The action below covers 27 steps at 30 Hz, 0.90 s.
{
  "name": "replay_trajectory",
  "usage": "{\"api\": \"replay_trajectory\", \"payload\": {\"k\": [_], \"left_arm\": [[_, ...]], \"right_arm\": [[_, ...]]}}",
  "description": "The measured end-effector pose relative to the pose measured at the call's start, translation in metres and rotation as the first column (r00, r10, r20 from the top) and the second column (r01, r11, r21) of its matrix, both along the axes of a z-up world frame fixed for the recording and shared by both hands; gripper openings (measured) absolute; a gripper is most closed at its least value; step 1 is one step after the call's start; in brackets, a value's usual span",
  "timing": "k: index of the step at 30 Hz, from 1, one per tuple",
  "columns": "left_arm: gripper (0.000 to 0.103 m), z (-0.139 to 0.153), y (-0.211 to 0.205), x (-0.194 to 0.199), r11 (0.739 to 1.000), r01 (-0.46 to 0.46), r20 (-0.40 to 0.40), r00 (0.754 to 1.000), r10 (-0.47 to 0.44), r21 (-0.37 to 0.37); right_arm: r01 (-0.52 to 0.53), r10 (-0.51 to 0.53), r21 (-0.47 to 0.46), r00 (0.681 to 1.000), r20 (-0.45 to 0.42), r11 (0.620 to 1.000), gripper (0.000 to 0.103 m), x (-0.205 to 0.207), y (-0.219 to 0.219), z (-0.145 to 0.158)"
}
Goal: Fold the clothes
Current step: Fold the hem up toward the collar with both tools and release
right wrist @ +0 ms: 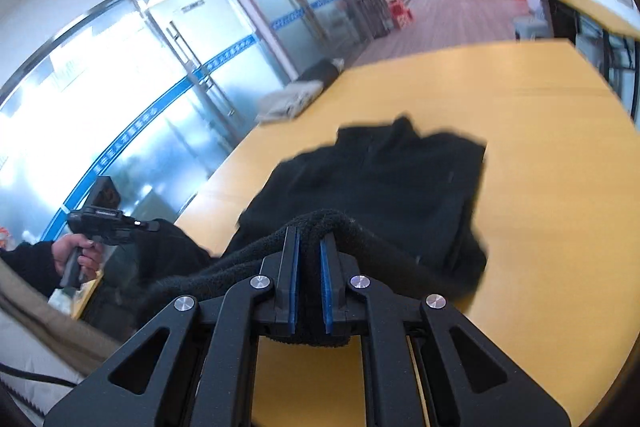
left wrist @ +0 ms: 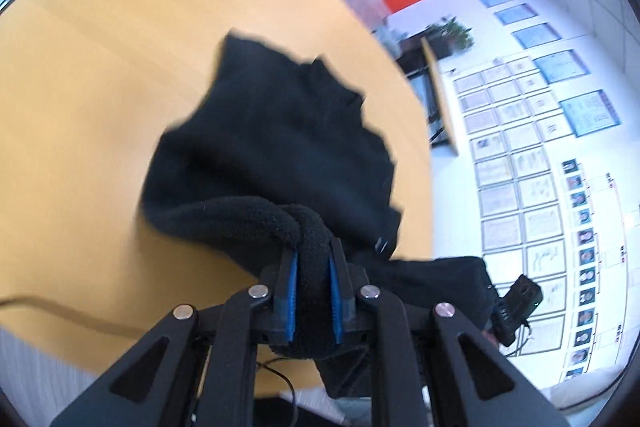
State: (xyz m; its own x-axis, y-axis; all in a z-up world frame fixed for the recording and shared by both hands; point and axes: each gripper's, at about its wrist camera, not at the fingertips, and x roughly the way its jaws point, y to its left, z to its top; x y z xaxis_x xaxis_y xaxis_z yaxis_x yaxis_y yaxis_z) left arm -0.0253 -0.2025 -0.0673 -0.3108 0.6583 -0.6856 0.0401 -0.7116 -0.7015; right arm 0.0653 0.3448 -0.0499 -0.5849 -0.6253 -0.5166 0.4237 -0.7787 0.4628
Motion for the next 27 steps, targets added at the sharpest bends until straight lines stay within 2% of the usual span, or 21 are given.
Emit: {"api": "replay_trajectory", "payload": {"k": [2,4,6,10,16,23,25,26,27], "left_arm": [[0.013,0.012,0.008,-0.031,1.0,0.006,-0.032,0.999,-0.006,0.009],[0.013,0.011,0.011,-0.081,1.0,0.018,-0.057,0.998,-0.017,0.015],[0.013,-0.001,0.012,-0.127,0.999,0.029,-0.066,0.997,-0.028,0.02],[0.014,-0.036,0.011,-0.209,0.999,0.026,-0.049,0.998,-0.025,0.024],[0.014,-0.098,0.018,-0.257,1.0,0.018,0.024,1.0,-0.018,-0.024],[0.018,-0.17,0.025,-0.311,0.997,0.014,0.109,0.994,-0.006,-0.08],[0.02,-0.19,0.027,-0.327,0.995,0.014,0.133,0.991,-0.001,-0.097],[0.024,-0.188,0.029,-0.325,0.994,-0.003,0.127,0.992,0.016,-0.106],[0.032,-0.181,0.029,-0.323,0.993,0.002,0.113,0.994,0.012,-0.12]], "right_arm": [[0.019,-0.019,0.01,1.0,-0.021,1.0,0.007,-0.032,0.001,0.009],[0.037,-0.036,0.023,0.999,-0.038,0.999,0.007,-0.065,0.002,0.016],[0.056,-0.054,0.06,0.998,-0.034,0.997,0.007,-0.102,0.0,0.011],[0.107,-0.109,0.072,0.994,0.024,0.992,0.008,-0.18,0.0,-0.018],[0.164,-0.177,0.108,0.978,0.114,0.98,0.008,-0.267,0.004,-0.082],[0.156,-0.185,0.132,0.951,0.246,0.979,0.01,-0.317,0.023,-0.152],[0.141,-0.17,0.128,0.951,0.26,0.982,0.014,-0.317,0.028,-0.153],[0.133,-0.162,0.125,0.95,0.267,0.983,0.023,-0.317,0.03,-0.153],[0.127,-0.157,0.125,0.951,0.267,0.984,0.05,-0.316,0.032,-0.153]]}}
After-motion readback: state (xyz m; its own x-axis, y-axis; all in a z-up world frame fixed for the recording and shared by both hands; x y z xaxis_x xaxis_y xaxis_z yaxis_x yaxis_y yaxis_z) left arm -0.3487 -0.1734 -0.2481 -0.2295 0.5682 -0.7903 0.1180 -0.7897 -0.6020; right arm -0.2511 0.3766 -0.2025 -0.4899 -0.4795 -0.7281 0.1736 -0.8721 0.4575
